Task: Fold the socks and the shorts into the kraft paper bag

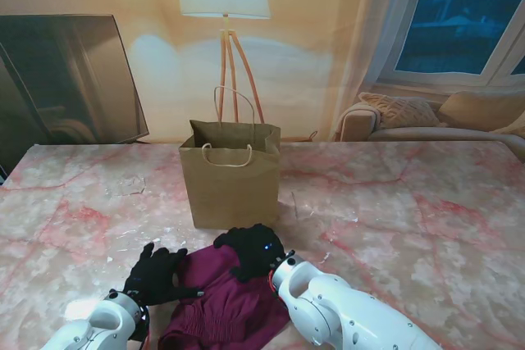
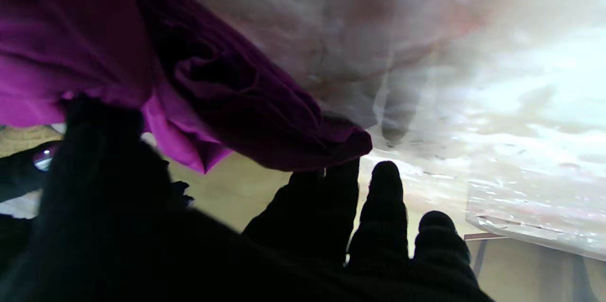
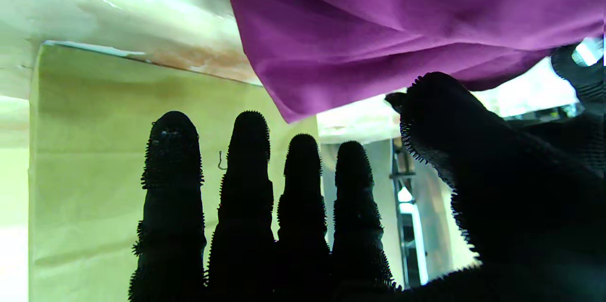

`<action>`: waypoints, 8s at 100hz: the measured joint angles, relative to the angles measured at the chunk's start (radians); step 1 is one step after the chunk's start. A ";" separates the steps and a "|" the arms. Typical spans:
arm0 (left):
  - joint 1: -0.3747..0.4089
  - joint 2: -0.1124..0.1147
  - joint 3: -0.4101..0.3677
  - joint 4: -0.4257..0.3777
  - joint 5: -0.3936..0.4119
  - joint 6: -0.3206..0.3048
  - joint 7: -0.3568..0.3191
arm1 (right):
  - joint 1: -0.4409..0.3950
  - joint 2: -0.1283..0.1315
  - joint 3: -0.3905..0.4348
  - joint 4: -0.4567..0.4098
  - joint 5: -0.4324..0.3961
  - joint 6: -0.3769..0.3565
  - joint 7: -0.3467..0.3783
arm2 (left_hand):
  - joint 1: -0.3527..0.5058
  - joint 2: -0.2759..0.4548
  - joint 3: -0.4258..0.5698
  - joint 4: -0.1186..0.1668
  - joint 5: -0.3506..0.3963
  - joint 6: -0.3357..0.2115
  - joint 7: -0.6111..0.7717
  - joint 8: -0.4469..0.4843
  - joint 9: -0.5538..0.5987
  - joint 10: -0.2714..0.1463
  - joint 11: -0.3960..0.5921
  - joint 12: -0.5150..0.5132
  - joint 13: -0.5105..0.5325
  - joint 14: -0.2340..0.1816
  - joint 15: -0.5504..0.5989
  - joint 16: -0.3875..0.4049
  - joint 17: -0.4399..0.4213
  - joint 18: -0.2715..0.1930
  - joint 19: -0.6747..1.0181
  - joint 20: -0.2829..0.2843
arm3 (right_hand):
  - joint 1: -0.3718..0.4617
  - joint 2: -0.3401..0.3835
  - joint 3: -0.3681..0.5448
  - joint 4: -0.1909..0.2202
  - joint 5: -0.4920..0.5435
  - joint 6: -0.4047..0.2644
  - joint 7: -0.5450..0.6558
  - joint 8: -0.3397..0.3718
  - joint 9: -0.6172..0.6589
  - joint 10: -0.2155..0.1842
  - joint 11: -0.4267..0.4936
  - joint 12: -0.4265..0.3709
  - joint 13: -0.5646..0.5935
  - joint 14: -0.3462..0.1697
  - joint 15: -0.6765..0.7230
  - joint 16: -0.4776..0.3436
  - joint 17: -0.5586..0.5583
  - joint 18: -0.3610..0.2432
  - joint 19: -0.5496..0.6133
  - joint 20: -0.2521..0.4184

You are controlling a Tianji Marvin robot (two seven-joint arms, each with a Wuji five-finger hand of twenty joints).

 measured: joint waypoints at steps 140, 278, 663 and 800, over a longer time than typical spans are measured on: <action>-0.052 -0.004 0.016 0.127 0.143 -0.285 0.360 | 0.138 -0.007 -0.129 -0.012 0.048 0.046 0.164 | 0.237 -0.363 0.753 -0.114 0.330 -0.804 1.125 1.111 0.735 -0.371 -0.032 0.242 0.411 -0.173 0.264 0.135 -0.001 -0.114 0.268 0.335 | -0.055 -0.133 0.000 0.001 -0.206 0.073 -0.032 -0.138 -0.048 -0.011 0.220 0.078 0.178 -0.123 0.942 0.351 0.190 -0.064 0.243 0.186; -0.029 0.008 0.026 0.063 0.162 -0.213 0.271 | -0.060 -0.033 0.081 -0.036 0.000 -0.044 -0.139 | 0.101 -0.435 0.798 -0.133 0.335 -0.669 1.017 0.848 0.667 -0.358 0.378 0.771 0.463 -0.093 0.402 0.353 -0.001 -0.021 0.373 0.346 | 0.090 -0.121 0.024 -0.149 0.446 -0.317 0.421 0.103 0.513 -0.047 0.289 0.287 0.438 -0.046 0.856 0.386 0.429 -0.041 0.455 0.190; 0.053 0.009 -0.015 0.012 0.228 -0.120 0.217 | 0.088 -0.035 -0.240 0.022 0.027 0.147 0.101 | -0.084 -0.034 0.262 -0.060 0.196 -0.244 0.172 0.154 0.049 -0.148 -0.035 -0.067 0.012 -0.078 0.027 -0.001 0.010 -0.057 -0.001 -0.038 | -0.043 -0.202 0.064 -0.204 0.340 -0.290 0.329 0.177 0.307 -0.108 0.414 0.537 0.260 -0.009 0.654 0.450 0.270 -0.011 0.404 0.261; 0.155 -0.018 -0.166 -0.037 0.151 -0.036 0.278 | -0.273 0.005 0.363 -0.526 0.167 0.070 0.128 | -0.027 0.148 0.123 -0.055 0.195 -0.245 0.161 0.154 0.027 -0.134 -0.053 -0.118 0.081 -0.027 -0.026 -0.148 0.010 0.088 0.345 0.272 | 0.140 -0.314 0.049 -0.215 0.493 -0.271 0.418 0.075 0.626 0.000 0.240 0.114 0.476 0.014 0.667 0.206 0.549 -0.051 0.444 0.035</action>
